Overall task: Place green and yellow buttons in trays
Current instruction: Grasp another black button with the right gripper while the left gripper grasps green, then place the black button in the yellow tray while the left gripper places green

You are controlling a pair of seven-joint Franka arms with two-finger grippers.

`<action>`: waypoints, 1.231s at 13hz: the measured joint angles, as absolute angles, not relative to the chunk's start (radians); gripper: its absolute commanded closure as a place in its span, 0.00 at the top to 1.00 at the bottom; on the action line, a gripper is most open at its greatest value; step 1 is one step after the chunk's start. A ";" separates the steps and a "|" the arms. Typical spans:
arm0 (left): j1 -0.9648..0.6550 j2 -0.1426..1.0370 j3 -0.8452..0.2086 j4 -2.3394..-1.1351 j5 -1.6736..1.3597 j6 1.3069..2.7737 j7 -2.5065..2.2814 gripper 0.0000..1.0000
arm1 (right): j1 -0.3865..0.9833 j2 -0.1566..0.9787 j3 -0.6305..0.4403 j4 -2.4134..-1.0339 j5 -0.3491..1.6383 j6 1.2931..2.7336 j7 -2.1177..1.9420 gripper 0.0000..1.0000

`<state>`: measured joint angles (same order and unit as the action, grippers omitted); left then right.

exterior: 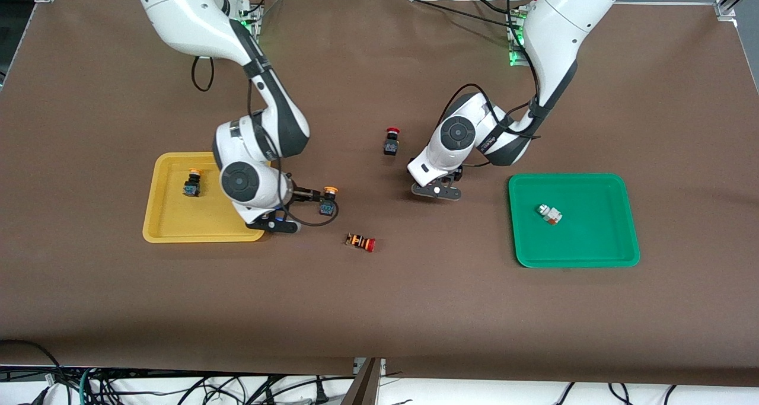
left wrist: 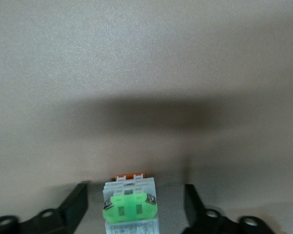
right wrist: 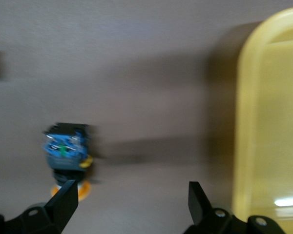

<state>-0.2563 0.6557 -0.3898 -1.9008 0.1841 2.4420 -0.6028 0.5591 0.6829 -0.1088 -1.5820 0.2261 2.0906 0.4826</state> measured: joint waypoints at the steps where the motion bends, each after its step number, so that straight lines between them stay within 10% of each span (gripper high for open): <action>1: -0.256 0.656 -0.390 -1.901 0.184 2.440 -0.603 0.17 | 0.579 0.697 -0.108 -1.573 0.226 2.112 0.528 1.00; 7: -0.236 0.590 -0.387 -1.858 0.184 2.276 -0.596 0.13 | 0.641 0.749 -0.109 -1.555 0.226 2.217 0.650 1.00; 12: -0.073 0.517 -0.364 -1.637 0.189 1.885 -0.342 0.17 | 0.646 0.790 -0.109 -1.555 0.226 2.267 0.650 0.00; 16: 0.127 0.570 -0.343 -1.634 0.383 1.878 -0.077 0.18 | 0.643 0.786 -0.129 -1.517 0.222 2.222 0.628 0.00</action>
<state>0.1268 0.5696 -0.3434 -1.6342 0.3829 1.8779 -0.0773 0.6425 0.7862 -0.1288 -1.5169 0.2221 2.2223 0.6281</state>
